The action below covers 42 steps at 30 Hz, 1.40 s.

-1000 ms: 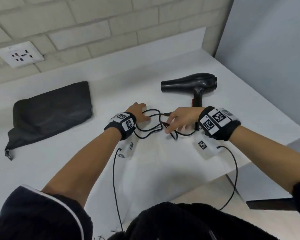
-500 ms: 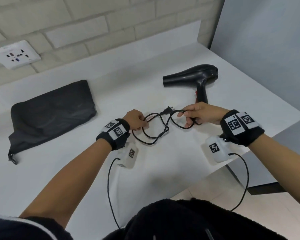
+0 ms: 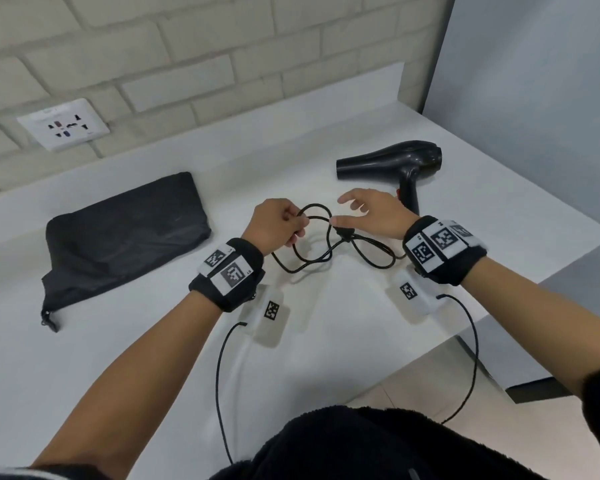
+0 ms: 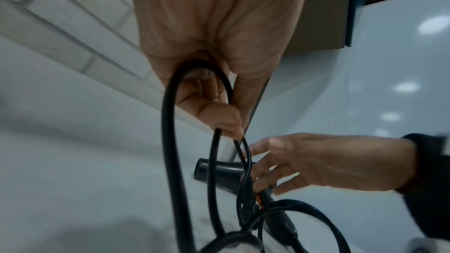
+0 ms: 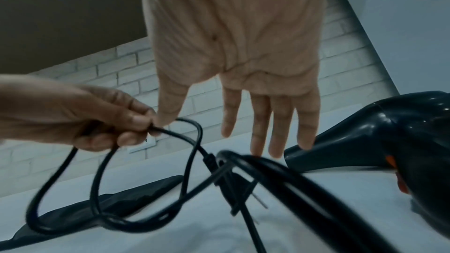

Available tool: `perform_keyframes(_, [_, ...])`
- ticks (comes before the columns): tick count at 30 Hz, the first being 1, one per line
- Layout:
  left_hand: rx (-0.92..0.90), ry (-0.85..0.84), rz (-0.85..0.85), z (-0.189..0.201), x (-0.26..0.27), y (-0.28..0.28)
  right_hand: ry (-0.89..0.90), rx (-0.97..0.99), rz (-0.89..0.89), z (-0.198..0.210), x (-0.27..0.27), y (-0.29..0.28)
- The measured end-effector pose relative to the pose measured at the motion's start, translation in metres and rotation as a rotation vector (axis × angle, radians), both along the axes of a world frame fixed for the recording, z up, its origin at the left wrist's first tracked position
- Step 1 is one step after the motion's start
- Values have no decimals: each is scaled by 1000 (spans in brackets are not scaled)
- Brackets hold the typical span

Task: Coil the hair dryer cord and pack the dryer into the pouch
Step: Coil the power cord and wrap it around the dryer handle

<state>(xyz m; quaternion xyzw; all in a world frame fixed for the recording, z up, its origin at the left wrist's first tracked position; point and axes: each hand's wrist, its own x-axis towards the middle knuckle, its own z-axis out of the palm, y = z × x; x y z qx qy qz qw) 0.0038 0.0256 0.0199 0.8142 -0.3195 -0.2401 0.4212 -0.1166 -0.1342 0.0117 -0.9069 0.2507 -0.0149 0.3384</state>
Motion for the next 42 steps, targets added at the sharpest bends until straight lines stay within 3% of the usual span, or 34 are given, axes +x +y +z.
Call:
perform_keyframes(2, [-13, -46, -52, 13, -4, -6, 61, 89, 55, 1, 6, -3])
perform_keyframes(6, [-87, -94, -115, 35, -6, -17, -48, 358, 79, 4, 8, -7])
perform_keyframes(11, [-230, -324, 32, 30, -1, -14, -142, 589, -7, 10, 8, -17])
perform_keyframes(13, [-251, -330, 54, 22, 1, -7, -166, 659, -4, 13, 7, -25])
perform_keyframes(16, [-155, -275, 12, 11, 1, 1, -157, 734, 49, 14, 7, -35])
perform_keyframes(19, [-41, -334, -53, 7, -1, -3, -100, 796, 79, 14, 12, -37])
perform_keyframes(22, [6, -338, -11, 8, -1, -11, -71, 848, 94, 12, 16, -35])
perform_keyframes(26, [-20, -180, 96, 10, 5, -17, -106, 837, 15, 6, 22, -31])
perform_keyframes(31, [-150, -39, 247, 17, 6, -19, -128, 343, -69, -13, 32, -8])
perform_keyframes(35, [-276, 92, 318, 17, -9, -29, -337, 248, -112, -25, 51, 5])
perform_keyframes(38, [-243, 1, 316, 15, -7, -28, -337, 283, -99, -22, 54, -3])
perform_keyframes(40, [-95, -161, 241, 13, 3, -21, -303, 311, -65, -20, 53, -13])
perform_keyframes(42, [15, -211, 157, 11, 15, -11, -269, 393, -81, -17, 49, -22])
